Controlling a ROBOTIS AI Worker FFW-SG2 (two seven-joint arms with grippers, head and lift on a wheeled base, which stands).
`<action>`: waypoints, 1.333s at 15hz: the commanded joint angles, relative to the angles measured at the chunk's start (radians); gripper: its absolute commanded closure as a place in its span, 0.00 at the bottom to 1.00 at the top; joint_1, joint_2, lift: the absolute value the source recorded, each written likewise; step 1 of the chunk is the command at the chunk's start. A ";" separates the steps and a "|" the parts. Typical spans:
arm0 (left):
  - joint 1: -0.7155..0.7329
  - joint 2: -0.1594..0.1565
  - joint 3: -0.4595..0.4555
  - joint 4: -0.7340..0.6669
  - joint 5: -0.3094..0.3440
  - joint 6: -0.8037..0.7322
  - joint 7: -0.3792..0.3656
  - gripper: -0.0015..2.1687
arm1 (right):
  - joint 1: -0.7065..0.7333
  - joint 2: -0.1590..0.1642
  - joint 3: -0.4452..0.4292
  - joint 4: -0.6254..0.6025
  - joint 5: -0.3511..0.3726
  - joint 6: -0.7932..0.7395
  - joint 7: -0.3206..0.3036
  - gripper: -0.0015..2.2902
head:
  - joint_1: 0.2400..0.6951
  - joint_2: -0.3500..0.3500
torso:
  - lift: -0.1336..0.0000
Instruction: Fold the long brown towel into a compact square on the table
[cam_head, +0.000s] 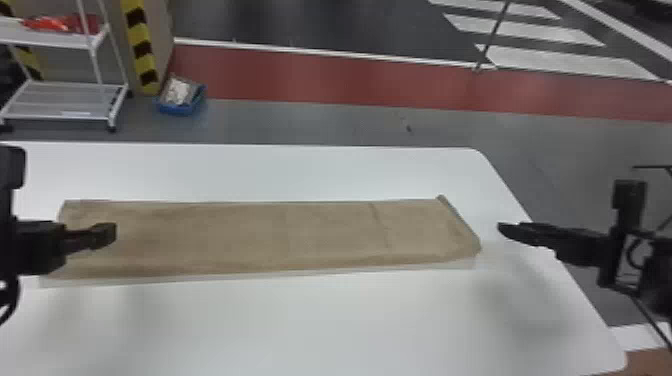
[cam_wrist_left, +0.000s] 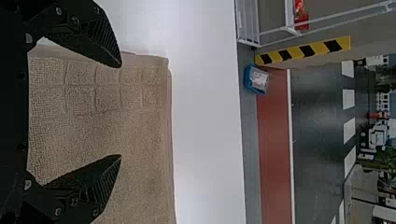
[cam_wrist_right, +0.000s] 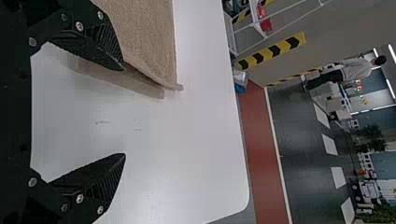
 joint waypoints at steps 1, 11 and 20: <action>-0.001 0.003 0.000 0.007 -0.007 -0.003 0.000 0.11 | 0.000 0.001 0.001 -0.001 0.000 0.002 0.000 0.12 | 1.00 0.21 | 0.04; -0.044 0.020 -0.003 0.157 -0.047 -0.104 0.000 0.23 | -0.013 0.012 0.028 -0.009 0.009 0.011 -0.003 0.12 | 1.00 0.27 | 0.04; -0.067 0.035 -0.003 0.223 -0.047 -0.107 0.011 0.24 | -0.016 0.024 0.043 -0.015 0.021 0.017 -0.003 0.12 | 1.00 0.33 | 0.04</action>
